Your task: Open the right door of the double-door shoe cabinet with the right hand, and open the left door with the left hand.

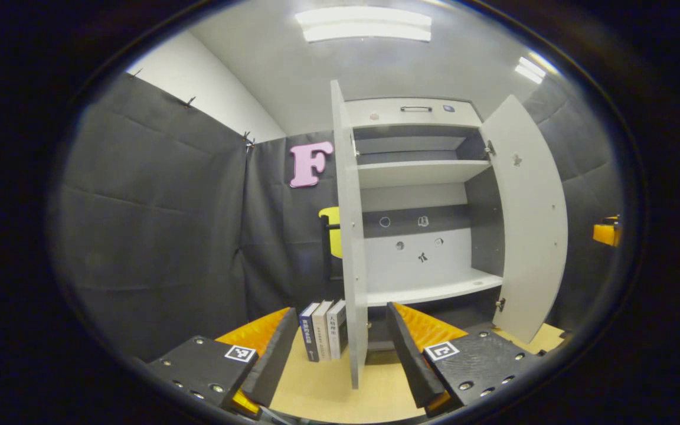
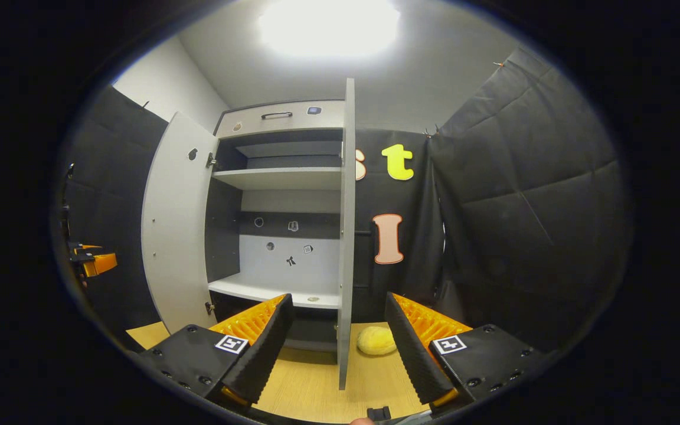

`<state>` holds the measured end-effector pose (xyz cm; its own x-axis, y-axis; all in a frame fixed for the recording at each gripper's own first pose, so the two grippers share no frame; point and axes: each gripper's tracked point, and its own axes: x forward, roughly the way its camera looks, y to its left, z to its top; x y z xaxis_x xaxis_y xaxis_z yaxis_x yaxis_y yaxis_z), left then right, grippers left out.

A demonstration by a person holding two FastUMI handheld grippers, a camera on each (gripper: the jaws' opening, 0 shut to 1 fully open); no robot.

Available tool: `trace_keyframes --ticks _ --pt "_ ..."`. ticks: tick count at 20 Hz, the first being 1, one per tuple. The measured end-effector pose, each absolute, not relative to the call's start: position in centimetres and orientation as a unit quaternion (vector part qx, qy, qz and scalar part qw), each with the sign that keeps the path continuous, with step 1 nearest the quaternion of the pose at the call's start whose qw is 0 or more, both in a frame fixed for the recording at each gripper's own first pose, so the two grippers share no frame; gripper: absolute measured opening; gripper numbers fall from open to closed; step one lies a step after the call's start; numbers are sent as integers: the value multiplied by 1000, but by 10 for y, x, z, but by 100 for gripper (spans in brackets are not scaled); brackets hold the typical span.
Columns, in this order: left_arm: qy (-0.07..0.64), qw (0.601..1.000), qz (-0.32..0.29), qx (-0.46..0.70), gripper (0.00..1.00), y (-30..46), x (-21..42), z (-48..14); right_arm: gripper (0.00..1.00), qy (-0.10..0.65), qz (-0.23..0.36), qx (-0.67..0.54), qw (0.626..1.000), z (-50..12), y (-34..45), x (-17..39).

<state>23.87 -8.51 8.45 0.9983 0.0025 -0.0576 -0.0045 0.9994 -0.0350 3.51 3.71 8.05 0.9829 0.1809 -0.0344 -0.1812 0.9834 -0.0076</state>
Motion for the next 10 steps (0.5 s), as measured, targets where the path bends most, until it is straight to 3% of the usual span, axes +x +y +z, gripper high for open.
trace_keyframes --ticks 10 --pt "0 1000 11 0 88 -76 244 95 98 16 84 -2 996 80 34 33"
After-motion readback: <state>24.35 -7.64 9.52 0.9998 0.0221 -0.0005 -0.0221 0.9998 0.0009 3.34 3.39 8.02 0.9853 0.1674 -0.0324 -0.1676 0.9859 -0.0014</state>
